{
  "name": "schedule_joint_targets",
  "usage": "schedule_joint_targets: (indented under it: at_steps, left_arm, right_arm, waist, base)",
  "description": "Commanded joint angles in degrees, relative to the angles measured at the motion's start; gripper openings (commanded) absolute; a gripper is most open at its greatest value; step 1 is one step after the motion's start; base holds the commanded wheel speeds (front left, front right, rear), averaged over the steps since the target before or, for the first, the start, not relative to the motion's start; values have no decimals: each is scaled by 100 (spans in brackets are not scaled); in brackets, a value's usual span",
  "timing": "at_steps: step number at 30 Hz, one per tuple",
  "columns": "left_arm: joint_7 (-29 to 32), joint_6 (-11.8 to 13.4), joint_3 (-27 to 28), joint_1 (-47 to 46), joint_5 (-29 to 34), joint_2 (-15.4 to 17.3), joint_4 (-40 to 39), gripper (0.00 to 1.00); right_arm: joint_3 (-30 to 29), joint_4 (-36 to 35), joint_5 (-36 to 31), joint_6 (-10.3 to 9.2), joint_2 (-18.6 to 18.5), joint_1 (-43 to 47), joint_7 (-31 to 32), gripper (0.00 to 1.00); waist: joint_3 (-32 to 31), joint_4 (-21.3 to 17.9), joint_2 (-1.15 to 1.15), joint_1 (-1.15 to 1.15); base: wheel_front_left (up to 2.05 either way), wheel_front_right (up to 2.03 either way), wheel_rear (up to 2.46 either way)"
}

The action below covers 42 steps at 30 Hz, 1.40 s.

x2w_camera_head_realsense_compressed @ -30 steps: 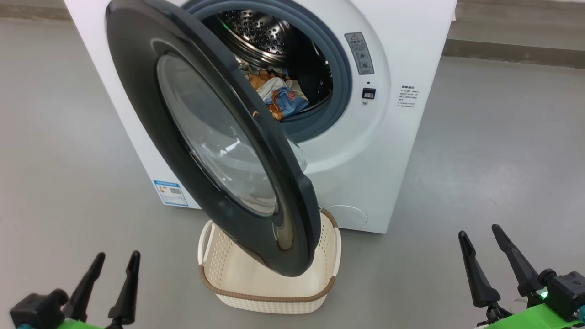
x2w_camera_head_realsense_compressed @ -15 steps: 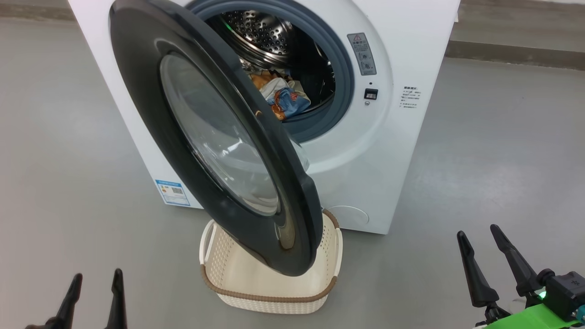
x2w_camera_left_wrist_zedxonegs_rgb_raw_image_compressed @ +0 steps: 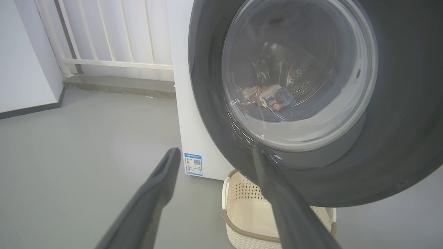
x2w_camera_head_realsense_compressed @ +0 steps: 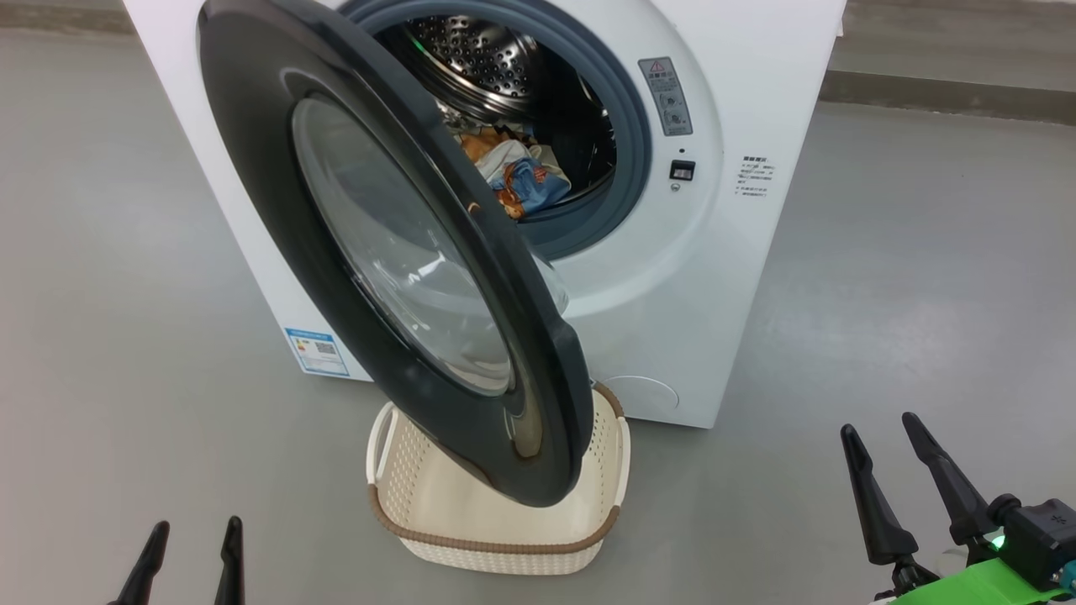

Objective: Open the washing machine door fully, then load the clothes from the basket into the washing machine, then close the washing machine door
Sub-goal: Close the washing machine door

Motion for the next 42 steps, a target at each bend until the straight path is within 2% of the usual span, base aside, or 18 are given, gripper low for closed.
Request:
schedule_joint_targets:
  at_steps: [1, 17, 18, 19, 20, 21, 22, 23, 31, 38, 42]
  left_arm:
    - [-61, -11, 194, -131, 54, 51, -83, 100]
    - [-61, -12, 162, -226, 114, -35, -154, 100]
    - [-61, -12, 142, -265, 118, -64, -162, 100]
    - [-61, -12, 126, -286, 121, -75, -165, 100]
    - [-61, -12, 126, -286, 121, -75, -165, 100]
    - [-61, -12, 113, -304, 119, -89, -167, 100]
    - [-61, -12, 88, -321, 120, -99, -166, 100]
    - [-61, -12, 67, -333, 124, -110, -166, 100]
    - [-61, -12, 13, -397, 124, -159, -163, 100]
    - [-61, -12, -6, -413, 120, -170, -178, 100]
    - [-61, -12, -16, -415, 125, -185, -211, 100]
  right_arm:
    - [107, -128, -55, 25, -124, -162, -46, 100]
    - [264, 159, -26, 25, -63, -561, -46, 100]
    - [280, 266, -15, 25, -23, -696, -46, 89]
    - [280, 333, -11, 25, -1, -770, -46, 57]
    - [280, 333, -11, 25, -1, -770, -46, 57]
    - [282, 405, -10, 25, 21, -850, -46, 40]
    - [290, 466, -4, 25, 46, -934, -46, 11]
    - [309, 516, -2, 25, 70, -1023, -46, 0]
    - [467, 499, 82, 25, 78, -1776, -46, 0]
    - [662, -247, 103, 25, 95, -2407, -46, 0]
    - [983, -714, 160, 25, 157, -2640, -46, 0]
  waist:
    - [3, 10, 0, 0]
    - [95, 229, 0, 0]
    - [127, 287, 0, 0]
    - [142, 319, 0, 0]
    - [142, 319, 0, 0]
    - [154, 351, 0, 0]
    - [166, 386, 0, 0]
    - [174, 414, 0, 0]
    - [169, 628, 0, 0]
    - [90, 757, 0, 0]
    - [38, 840, 0, 0]
  base:
    - [0, 0, 0]
    - [0, 0, 0]
    - [0, 0, 0]
    - [0, 0, 0]
    - [0, 0, 0]
    - [0, 0, 0]
    - [0, 0, 0]
    - [0, 0, 0]
    - [0, 0, 0]
    - [0, 0, 0]
    - [0, 0, 0]
